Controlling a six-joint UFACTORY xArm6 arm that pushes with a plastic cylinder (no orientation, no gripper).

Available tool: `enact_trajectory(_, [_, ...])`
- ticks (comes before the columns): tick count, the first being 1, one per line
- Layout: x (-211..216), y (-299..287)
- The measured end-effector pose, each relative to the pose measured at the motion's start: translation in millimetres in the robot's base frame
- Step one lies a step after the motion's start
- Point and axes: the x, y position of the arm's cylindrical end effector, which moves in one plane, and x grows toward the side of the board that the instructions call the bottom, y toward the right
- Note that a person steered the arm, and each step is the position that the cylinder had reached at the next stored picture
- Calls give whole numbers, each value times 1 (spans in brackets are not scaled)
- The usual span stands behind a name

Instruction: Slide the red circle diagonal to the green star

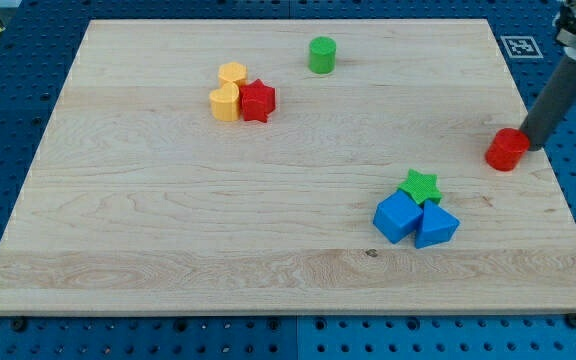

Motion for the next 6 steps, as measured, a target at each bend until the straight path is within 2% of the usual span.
enact_trajectory(1, [1,-10])
enact_trajectory(2, [9,17])
enact_trajectory(3, [35,34])
enact_trajectory(4, [43,22])
enact_trajectory(6, [25,-29])
